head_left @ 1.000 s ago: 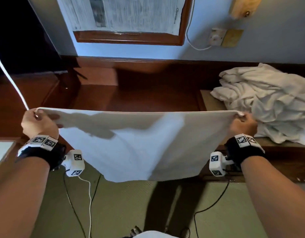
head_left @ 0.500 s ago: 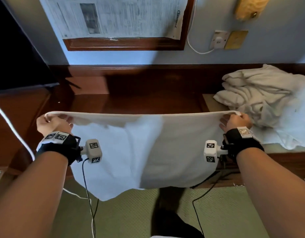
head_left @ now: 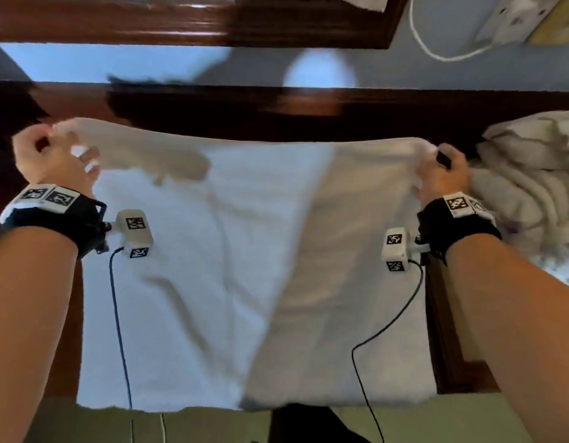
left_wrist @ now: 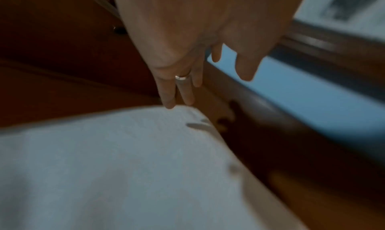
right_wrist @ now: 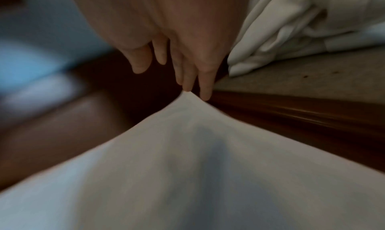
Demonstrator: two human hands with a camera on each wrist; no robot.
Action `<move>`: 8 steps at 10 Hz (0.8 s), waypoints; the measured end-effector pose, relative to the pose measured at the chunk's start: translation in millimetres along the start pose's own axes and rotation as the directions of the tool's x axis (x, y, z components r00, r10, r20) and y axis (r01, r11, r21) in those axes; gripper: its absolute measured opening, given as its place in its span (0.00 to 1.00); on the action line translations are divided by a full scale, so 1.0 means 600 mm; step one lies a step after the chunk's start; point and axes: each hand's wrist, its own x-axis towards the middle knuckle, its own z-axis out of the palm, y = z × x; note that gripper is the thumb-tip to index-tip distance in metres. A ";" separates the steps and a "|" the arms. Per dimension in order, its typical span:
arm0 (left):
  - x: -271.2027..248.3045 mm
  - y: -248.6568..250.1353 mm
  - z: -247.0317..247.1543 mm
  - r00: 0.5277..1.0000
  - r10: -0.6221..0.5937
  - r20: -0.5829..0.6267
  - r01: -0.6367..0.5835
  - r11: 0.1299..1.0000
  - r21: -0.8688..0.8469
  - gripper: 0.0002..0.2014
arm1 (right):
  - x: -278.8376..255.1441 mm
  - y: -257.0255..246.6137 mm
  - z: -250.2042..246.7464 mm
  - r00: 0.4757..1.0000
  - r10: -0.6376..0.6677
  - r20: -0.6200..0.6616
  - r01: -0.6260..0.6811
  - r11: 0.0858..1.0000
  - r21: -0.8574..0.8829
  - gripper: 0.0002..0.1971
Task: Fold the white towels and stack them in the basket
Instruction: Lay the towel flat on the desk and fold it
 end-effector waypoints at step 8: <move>-0.100 -0.280 -0.064 0.713 -0.448 0.540 -0.569 0.082 0.819 0.47 | -0.075 0.233 0.061 0.816 0.164 0.554 0.530 0.172 -0.831 0.37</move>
